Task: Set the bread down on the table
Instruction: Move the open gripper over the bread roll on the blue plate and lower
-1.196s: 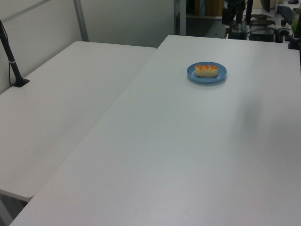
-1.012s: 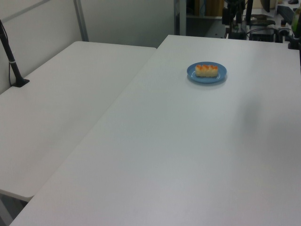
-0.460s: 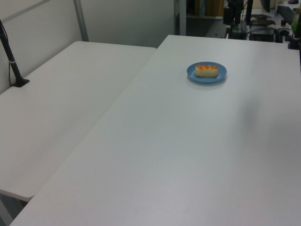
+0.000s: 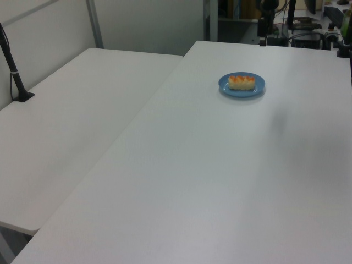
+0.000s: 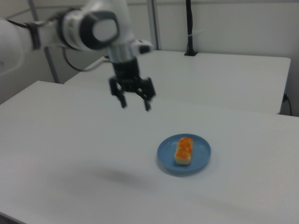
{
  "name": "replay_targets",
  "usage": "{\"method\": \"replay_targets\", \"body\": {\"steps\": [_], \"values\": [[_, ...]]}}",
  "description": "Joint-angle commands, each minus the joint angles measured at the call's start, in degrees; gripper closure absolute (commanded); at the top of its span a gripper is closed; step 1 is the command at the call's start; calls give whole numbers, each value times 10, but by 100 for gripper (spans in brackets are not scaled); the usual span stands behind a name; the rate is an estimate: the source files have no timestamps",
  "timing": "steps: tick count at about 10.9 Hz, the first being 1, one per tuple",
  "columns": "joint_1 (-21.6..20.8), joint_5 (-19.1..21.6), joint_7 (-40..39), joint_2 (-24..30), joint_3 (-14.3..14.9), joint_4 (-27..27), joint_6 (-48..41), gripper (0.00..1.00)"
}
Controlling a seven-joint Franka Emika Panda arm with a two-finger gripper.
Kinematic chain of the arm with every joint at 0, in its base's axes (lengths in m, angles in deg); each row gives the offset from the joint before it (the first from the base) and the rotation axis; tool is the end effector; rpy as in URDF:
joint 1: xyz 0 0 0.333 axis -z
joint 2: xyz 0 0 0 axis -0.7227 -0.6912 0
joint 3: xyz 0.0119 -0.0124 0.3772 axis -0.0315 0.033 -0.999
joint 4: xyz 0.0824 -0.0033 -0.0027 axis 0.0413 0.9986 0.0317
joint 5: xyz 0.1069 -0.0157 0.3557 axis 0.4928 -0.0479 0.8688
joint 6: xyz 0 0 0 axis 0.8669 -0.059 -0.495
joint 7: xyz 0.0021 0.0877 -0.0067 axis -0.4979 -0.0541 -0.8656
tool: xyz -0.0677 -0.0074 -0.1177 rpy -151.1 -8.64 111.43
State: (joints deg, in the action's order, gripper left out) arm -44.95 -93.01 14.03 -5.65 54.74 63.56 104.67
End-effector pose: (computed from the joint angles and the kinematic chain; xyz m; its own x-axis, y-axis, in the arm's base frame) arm 0.5788 -0.1276 0.5810 0.9992 0.0153 -0.0361 0.0193 -0.9936 0.1116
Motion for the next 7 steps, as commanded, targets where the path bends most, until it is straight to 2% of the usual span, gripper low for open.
{"method": "replay_targets", "body": {"steps": [1, 3, 5, 7], "values": [[35, 24, -57, -95, 18, -21, 74, 0], [59, 49, -63, -142, 18, -24, 114, 0], [76, 48, -66, -186, 19, -26, 175, 0], [83, 48, -78, -206, 22, -26, 229, 0]]}}
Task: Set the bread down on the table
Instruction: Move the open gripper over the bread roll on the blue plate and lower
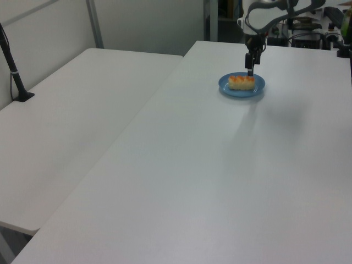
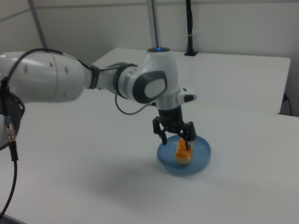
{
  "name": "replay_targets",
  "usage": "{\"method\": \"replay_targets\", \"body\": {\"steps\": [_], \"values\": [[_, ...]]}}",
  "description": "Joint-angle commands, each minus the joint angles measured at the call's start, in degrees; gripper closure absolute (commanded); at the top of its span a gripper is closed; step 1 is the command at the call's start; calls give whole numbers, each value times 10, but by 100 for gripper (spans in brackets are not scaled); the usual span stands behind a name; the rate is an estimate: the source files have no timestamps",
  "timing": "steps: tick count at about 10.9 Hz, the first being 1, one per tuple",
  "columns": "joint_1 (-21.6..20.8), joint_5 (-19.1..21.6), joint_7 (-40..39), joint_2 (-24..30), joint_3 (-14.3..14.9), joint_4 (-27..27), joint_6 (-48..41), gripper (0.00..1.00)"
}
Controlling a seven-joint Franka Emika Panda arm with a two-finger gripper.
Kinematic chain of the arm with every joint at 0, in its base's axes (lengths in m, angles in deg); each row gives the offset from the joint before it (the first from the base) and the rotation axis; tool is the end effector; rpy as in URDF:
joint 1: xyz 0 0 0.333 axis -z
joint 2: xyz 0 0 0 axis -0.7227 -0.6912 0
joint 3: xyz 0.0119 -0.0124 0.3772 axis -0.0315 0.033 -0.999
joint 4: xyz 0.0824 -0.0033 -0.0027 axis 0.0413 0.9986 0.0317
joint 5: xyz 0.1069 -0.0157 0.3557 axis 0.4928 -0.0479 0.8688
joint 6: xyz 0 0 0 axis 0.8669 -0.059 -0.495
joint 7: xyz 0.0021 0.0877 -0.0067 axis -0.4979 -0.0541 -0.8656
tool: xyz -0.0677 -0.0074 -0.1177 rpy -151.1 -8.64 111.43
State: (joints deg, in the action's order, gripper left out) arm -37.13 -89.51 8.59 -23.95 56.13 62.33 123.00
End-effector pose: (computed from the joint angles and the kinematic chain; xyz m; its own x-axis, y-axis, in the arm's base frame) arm 0.6518 -0.2325 0.4160 0.9993 -0.0297 -0.0213 -0.0269 -0.9923 0.1206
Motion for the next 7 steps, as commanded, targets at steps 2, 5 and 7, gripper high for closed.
{"method": "replay_targets", "body": {"steps": [2, 5, 7], "values": [[4, 14, -18, -51, 8, -14, 104, 0], [-8, 14, 12, -81, 6, -14, 146, 0], [-20, 15, 30, -79, 6, -14, 143, 18]]}}
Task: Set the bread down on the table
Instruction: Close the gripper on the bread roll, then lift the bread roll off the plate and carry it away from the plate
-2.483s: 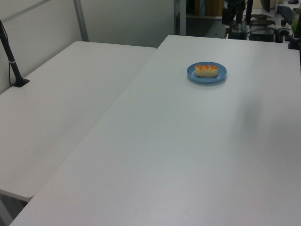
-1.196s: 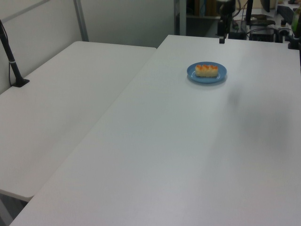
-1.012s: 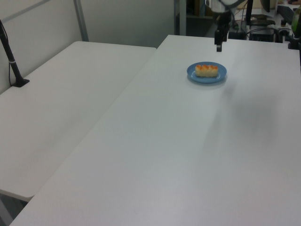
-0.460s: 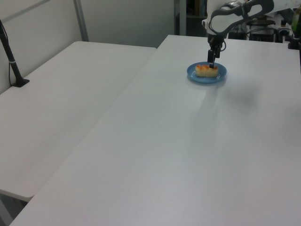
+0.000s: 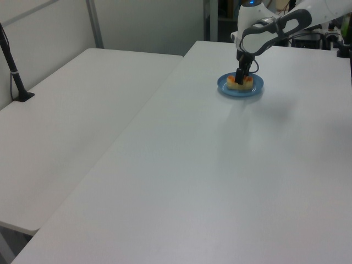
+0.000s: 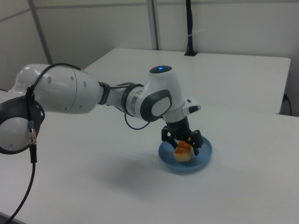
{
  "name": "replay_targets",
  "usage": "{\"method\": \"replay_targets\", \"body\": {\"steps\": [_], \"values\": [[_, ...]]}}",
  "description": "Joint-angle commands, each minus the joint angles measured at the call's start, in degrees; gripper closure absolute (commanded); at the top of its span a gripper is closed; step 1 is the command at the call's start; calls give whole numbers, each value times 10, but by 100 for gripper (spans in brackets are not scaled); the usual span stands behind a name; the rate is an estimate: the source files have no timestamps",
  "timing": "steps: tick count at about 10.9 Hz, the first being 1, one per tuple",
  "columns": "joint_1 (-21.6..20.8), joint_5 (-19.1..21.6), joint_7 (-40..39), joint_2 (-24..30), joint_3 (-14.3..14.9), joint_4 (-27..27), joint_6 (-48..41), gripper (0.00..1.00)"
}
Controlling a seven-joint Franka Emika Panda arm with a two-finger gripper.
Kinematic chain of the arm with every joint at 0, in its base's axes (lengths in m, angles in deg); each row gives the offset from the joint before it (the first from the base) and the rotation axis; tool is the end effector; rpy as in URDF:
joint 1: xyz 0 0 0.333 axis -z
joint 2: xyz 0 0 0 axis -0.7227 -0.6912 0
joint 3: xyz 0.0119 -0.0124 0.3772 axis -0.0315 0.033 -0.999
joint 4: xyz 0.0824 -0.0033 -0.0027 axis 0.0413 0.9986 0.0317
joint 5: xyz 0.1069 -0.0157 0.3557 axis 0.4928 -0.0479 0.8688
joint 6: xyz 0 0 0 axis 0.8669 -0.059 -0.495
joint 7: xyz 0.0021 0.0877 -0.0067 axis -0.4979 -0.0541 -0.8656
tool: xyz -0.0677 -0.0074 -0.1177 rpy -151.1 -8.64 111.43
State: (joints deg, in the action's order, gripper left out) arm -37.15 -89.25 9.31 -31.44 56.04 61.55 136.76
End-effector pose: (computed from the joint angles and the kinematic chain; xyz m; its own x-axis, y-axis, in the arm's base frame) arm 0.6925 -0.2397 0.3537 0.9957 -0.0080 0.0922 -0.0239 -0.9846 0.1730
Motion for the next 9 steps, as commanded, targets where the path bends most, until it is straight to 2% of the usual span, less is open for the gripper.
{"method": "replay_targets", "body": {"steps": [1, 2, 5, 6, 7, 9], "values": [[-21, 15, 22, 1, 7, -6, 2, 33], [-20, 16, 22, 7, 8, -6, 2, 42], [-32, 49, 23, 54, 8, -6, -32, 44], [-66, 58, 23, 68, 12, -5, -60, 44], [-112, 68, 36, 77, 29, -6, -89, 43], [-210, 74, 120, 86, 44, -6, -124, 43]]}}
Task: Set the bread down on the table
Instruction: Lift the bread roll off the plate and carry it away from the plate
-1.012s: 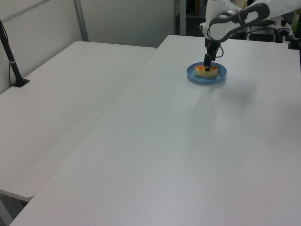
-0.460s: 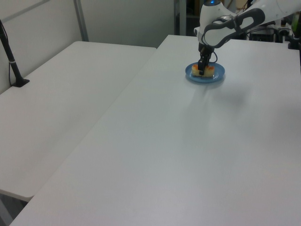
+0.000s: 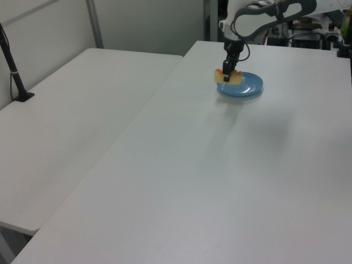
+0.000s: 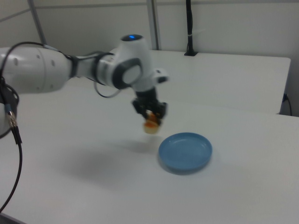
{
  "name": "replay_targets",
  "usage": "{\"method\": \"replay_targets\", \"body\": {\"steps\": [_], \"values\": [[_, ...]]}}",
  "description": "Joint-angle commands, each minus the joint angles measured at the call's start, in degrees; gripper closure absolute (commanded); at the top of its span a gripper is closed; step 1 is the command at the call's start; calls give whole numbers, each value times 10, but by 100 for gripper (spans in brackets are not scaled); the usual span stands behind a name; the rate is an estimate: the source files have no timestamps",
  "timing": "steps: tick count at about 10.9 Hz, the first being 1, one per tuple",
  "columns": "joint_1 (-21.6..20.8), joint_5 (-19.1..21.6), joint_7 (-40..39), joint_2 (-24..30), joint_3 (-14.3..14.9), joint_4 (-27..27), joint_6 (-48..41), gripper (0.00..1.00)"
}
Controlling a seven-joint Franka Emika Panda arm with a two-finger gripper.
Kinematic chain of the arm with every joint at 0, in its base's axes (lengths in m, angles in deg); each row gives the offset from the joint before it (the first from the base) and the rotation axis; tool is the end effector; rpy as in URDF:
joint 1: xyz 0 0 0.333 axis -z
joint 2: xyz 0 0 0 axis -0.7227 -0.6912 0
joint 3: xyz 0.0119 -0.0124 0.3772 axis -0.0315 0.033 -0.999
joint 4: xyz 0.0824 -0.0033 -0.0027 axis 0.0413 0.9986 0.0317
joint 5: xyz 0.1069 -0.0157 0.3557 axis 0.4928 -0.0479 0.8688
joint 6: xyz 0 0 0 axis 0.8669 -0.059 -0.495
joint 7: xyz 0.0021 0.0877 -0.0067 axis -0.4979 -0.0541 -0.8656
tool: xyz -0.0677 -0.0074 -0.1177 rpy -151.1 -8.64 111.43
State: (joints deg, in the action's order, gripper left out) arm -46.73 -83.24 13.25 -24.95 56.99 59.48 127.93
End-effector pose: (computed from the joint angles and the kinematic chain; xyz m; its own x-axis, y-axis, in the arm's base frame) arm 0.7046 -0.1224 0.4354 0.9917 0.0055 0.1286 -0.0026 -0.9980 0.0628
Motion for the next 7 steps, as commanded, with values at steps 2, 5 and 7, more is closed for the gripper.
{"method": "replay_targets", "body": {"steps": [2, 5, 7], "values": [[-208, 12, 182, 14, 35, 15, -33, 42], [-312, 10, 293, 5, 26, -6, -32, 41], [-349, 9, 334, -29, 25, -43, -30, 39]]}}
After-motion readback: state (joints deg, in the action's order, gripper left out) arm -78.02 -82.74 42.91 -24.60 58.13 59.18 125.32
